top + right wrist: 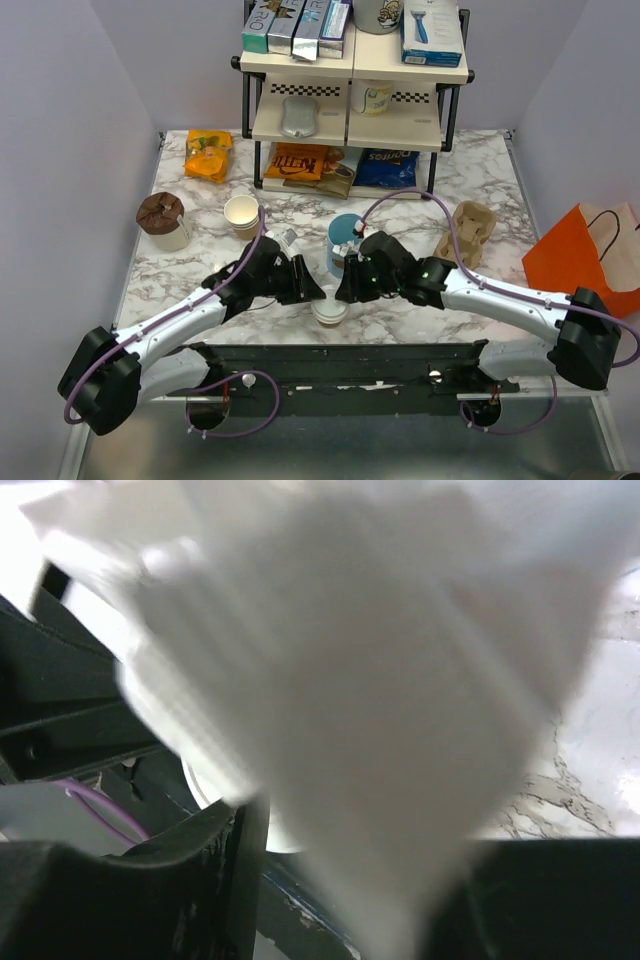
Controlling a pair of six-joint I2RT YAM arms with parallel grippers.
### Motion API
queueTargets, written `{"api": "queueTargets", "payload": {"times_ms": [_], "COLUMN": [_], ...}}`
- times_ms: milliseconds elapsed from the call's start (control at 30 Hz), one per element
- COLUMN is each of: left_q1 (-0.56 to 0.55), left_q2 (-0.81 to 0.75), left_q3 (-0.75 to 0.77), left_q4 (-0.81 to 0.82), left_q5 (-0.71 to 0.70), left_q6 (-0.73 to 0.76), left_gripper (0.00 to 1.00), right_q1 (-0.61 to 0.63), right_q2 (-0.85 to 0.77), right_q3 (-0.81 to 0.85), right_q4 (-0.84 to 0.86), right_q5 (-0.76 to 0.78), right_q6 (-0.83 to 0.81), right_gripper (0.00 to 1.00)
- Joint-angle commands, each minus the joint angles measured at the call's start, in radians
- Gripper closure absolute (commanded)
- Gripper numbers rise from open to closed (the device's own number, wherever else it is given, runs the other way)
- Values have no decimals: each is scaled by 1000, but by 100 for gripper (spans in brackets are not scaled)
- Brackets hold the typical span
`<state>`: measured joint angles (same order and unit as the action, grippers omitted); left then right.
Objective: Pack the takeout coffee
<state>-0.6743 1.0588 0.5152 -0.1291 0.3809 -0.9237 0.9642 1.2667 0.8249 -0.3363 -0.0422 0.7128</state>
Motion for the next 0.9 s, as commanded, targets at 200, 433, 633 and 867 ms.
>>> {"api": "queueTargets", "payload": {"times_ms": [200,433,633,867], "left_q1": [-1,-1,-1,-2], "left_q2": [-2,-36,-36,-16], "left_q3": [20,39,28,-12], "left_q4": [-36,-124,-129,-73], "left_q5": [24,9,42,76], "left_q6": [22,65,66,42], "left_gripper": [42,25,25,26], "right_q1": [44,65,74,96], "right_q2": [37,22,26,26], "right_q3": [46,39,37,42], "right_q4": [-69,-92,-83,-78], "right_q5": [38,96,96,111], "right_q6": [-53,-64,-64,-73], "right_gripper": [56,53,48,43]}}
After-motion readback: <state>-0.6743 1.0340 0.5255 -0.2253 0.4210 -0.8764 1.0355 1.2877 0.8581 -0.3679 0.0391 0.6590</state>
